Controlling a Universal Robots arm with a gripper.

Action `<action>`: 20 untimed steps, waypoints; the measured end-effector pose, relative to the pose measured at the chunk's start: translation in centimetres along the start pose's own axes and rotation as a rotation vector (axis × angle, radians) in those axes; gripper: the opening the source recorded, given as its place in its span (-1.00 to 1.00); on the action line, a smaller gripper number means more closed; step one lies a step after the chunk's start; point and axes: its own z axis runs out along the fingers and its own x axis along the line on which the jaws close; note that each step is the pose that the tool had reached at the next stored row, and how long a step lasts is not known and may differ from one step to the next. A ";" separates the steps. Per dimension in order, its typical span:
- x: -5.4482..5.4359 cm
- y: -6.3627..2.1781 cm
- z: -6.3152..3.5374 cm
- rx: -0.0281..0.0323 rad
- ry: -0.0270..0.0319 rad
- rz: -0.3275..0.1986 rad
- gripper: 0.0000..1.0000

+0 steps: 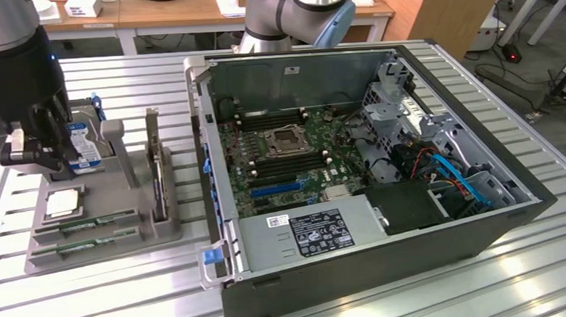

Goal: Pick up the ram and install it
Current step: 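Pick up the ram and move it above insertion slot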

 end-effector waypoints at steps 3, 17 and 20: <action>0.0 -0.02 0.46 -0.0025 0.0001 0.000 -0.30; 0.1 -0.12 2.66 -0.0086 0.0005 0.000 -0.30; 0.1 -0.14 3.20 -0.0093 0.0005 0.000 -0.30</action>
